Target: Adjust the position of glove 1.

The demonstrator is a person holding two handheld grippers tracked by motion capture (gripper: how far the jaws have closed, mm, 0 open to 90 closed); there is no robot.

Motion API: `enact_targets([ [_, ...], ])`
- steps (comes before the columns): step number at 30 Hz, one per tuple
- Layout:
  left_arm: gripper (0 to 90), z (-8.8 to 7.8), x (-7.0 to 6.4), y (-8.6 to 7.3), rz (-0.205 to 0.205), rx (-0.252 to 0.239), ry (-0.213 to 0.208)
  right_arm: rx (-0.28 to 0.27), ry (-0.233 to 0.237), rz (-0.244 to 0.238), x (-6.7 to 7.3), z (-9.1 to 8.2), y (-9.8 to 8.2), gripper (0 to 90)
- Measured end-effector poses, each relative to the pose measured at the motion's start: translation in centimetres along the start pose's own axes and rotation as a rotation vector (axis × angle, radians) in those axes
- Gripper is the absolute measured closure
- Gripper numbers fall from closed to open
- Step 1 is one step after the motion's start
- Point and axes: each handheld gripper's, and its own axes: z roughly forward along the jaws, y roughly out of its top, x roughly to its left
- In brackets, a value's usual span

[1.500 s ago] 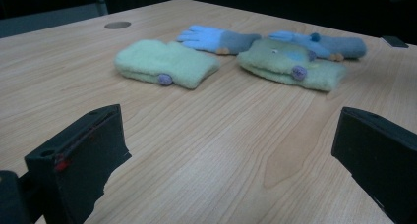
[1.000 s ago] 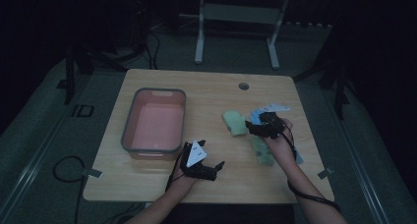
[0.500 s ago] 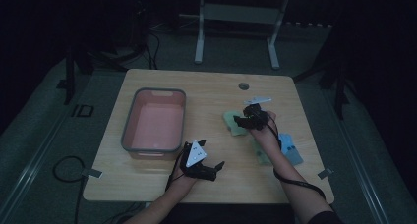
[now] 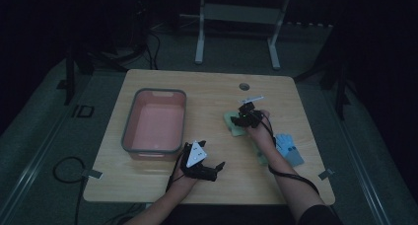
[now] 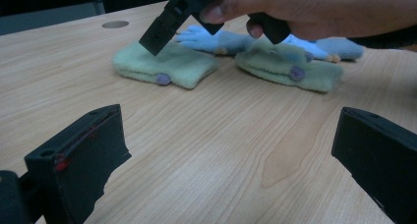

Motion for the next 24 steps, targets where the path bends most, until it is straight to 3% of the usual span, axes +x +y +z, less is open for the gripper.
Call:
enact_targets([
  [10,0.3,0.0,-0.3,0.0,0.030,0.006,0.008,0.043,-0.012,-0.043,-0.4,1.2,-0.7,55.4],
  [14,0.3,0.0,-0.2,0.0,0.021,0.005,0.006,0.027,-0.019,-0.049,-0.1,1.4,-0.9,63.4],
  [20,0.3,0.1,-0.3,0.0,0.027,0.007,0.011,0.027,-0.030,-0.063,0.2,1.5,-0.8,67.3],
  [24,0.3,0.1,-0.4,0.0,0.032,0.011,0.015,0.045,-0.030,-0.048,0.4,1.6,-0.4,77.4],
])
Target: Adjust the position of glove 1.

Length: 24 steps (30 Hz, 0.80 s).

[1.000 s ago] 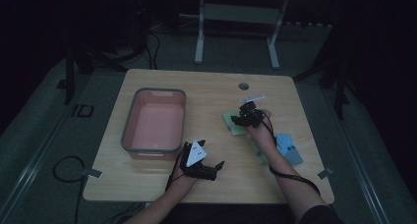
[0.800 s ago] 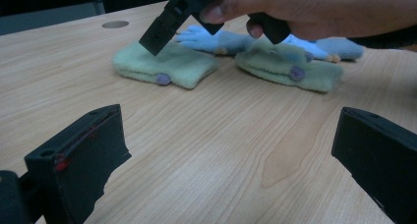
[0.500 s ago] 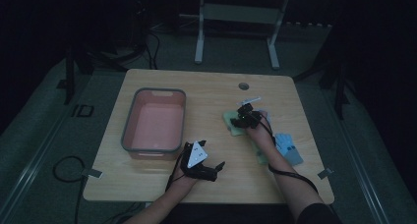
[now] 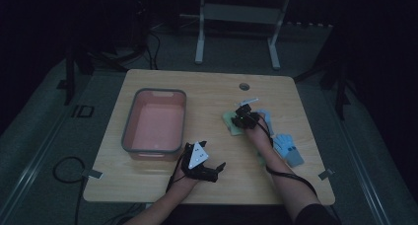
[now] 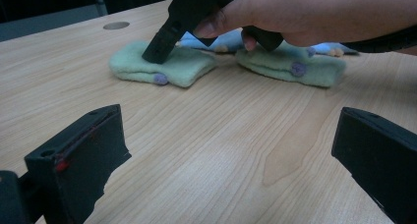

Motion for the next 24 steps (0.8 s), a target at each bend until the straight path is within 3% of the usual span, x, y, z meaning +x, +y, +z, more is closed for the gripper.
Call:
enact_targets([
  [3,0.3,0.0,0.1,0.0,-0.009,-0.002,-0.002,0.009,0.005,-0.005,0.0,0.0,0.3,79.6],
  [6,0.3,0.0,0.1,0.0,-0.008,-0.002,-0.003,0.011,0.035,0.029,-0.3,-0.1,0.6,82.4],
  [11,0.3,0.0,0.1,0.0,-0.010,-0.001,-0.003,0.011,0.038,0.029,-0.2,-1.0,1.3,83.9],
  [19,0.3,0.0,0.1,0.0,-0.008,0.002,-0.005,-0.055,0.047,0.083,0.8,-5.0,2.3,84.0],
  [24,0.3,0.1,0.1,0.0,-0.007,0.003,-0.004,-0.084,0.021,0.093,2.3,-7.9,1.9,84.0],
])
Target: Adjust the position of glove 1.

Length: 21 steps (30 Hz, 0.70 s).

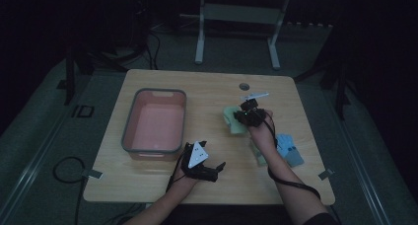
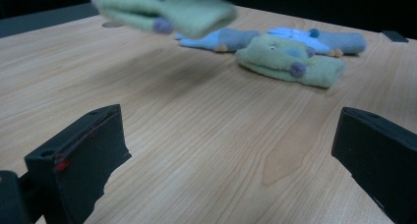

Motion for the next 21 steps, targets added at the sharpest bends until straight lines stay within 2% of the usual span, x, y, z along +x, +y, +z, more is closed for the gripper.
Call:
enact_targets([
  [3,0.3,0.0,0.0,0.0,0.002,0.007,0.002,-0.009,-0.011,-0.007,0.8,-1.1,-0.4,84.0],
  [5,0.3,0.0,-0.1,0.0,0.007,0.009,0.006,-0.028,-0.020,0.008,1.9,-2.7,-1.2,84.1],
  [8,0.3,0.0,-0.2,0.0,0.015,0.008,0.007,-0.042,-0.033,0.017,2.5,-3.6,-1.9,84.1],
  [11,0.3,0.0,-0.2,0.0,0.015,0.007,0.008,-0.069,-0.046,0.065,3.5,-5.0,-3.6,84.1],
  [14,0.3,0.1,-0.2,0.0,0.012,0.006,0.007,-0.076,-0.048,0.112,3.8,-5.6,-4.8,84.1],
  [16,0.3,0.0,-0.1,0.0,0.015,0.006,0.007,-0.076,-0.073,0.122,4.1,-5.8,-5.5,84.1],
  [21,0.3,0.0,-0.1,0.0,0.012,0.003,0.005,-0.053,-0.082,0.166,4.2,-5.2,-7.3,84.1],
])
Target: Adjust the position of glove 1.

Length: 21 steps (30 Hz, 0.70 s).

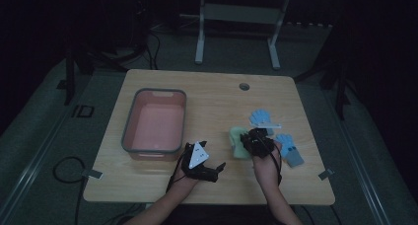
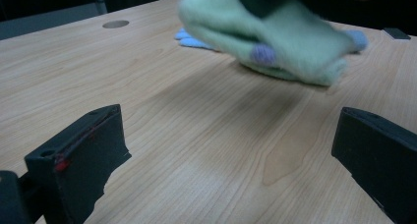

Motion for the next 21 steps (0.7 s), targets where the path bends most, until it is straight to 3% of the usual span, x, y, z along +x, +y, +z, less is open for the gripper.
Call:
enact_targets([
  [6,0.3,0.0,0.2,0.0,-0.019,-0.001,-0.005,0.049,0.014,0.040,0.1,1.3,-1.6,84.0],
  [12,0.2,0.0,0.1,0.0,-0.018,-0.001,-0.006,0.049,-0.017,0.056,0.3,2.3,-2.2,83.9],
  [18,0.3,0.0,0.2,0.0,-0.020,-0.001,-0.007,0.069,-0.033,0.051,0.4,3.7,-2.9,83.0],
  [21,0.3,0.0,0.1,0.0,-0.011,0.000,-0.004,0.084,-0.038,0.044,0.5,4.7,-3.6,78.5],
])
